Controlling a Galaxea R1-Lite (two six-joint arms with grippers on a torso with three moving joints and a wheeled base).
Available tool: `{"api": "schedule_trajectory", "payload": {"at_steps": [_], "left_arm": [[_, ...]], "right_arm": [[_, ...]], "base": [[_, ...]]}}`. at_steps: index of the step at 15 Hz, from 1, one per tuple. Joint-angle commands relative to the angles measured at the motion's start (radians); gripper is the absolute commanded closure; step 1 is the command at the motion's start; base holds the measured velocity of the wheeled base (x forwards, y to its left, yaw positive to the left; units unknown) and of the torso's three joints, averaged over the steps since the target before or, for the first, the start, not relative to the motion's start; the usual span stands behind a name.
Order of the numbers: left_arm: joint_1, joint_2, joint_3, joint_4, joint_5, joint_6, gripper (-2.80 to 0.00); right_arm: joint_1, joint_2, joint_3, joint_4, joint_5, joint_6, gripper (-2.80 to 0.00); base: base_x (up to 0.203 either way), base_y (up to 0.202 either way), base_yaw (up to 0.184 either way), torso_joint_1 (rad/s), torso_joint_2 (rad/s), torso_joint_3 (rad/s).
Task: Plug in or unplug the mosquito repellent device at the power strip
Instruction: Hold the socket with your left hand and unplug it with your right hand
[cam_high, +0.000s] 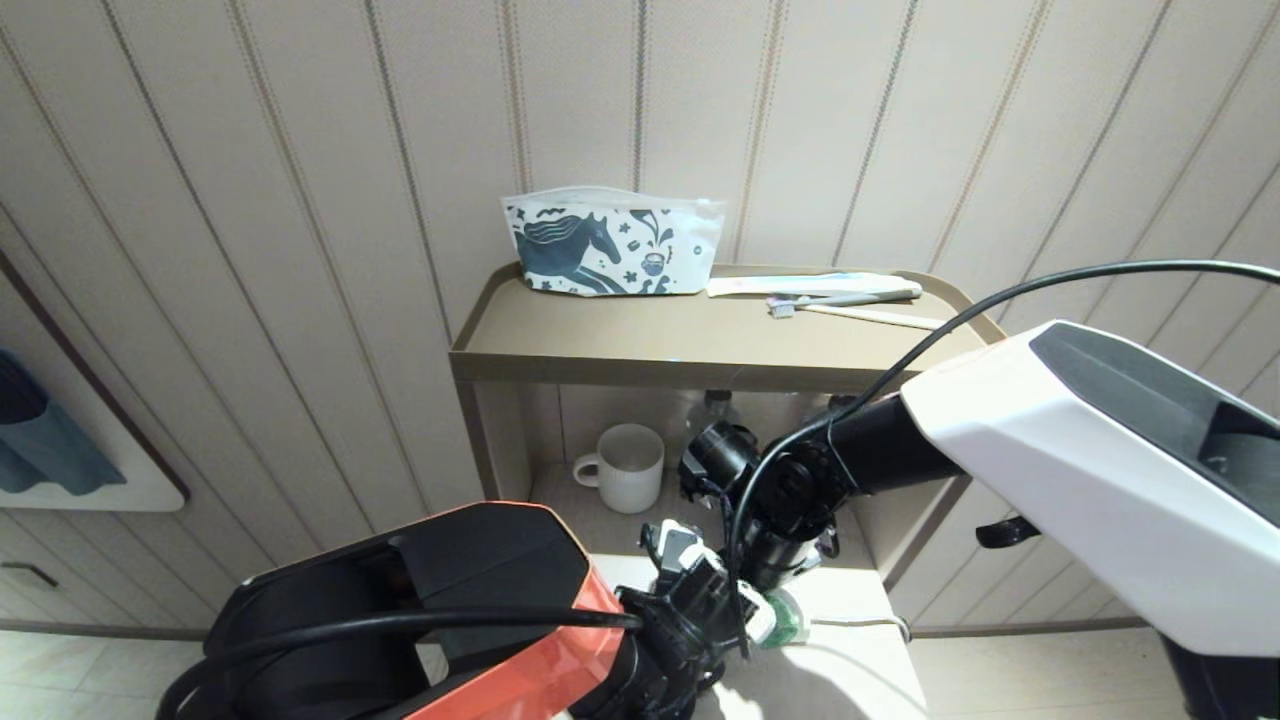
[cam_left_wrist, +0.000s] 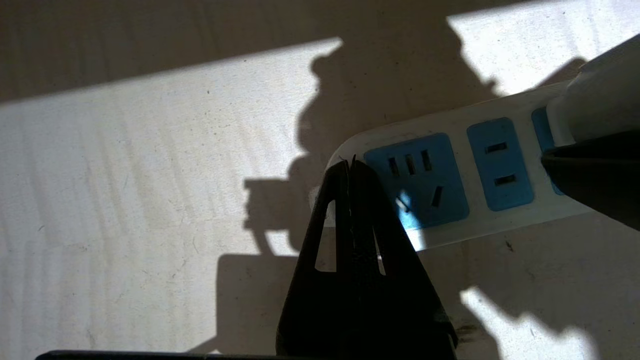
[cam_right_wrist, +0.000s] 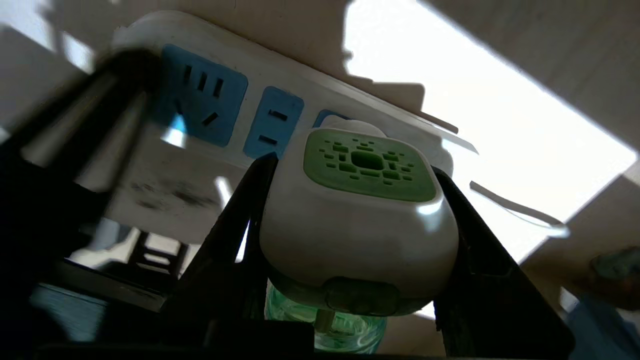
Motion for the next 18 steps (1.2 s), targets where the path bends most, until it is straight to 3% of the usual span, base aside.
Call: {"api": "schedule_trajectory", "payload": {"at_steps": [1,6,18], "left_arm": [[0.001,0.002,-0.002,-0.006,0.004,-0.004,0.0],[0.001,0.002,0.001,-0.008,0.004,-0.004,0.0],[0.001,0.0,0.007,-0.014,0.004,-0.007,0.0]], "right_arm": [[0.02,0.011,-0.001,-0.033,-0.002,0.013,0.0],[0.05,-0.023,0.008,-0.03,-0.01,0.005,0.0],[0.016,-0.013,0.027,-0.036,0.003,0.053,0.0]], "base": [[0.0,0.0,0.0,0.0,0.0,0.0],[0.0,0.0,0.0,0.0,0.0,0.0],[0.0,0.0,0.0,0.0,0.0,0.0]]}}
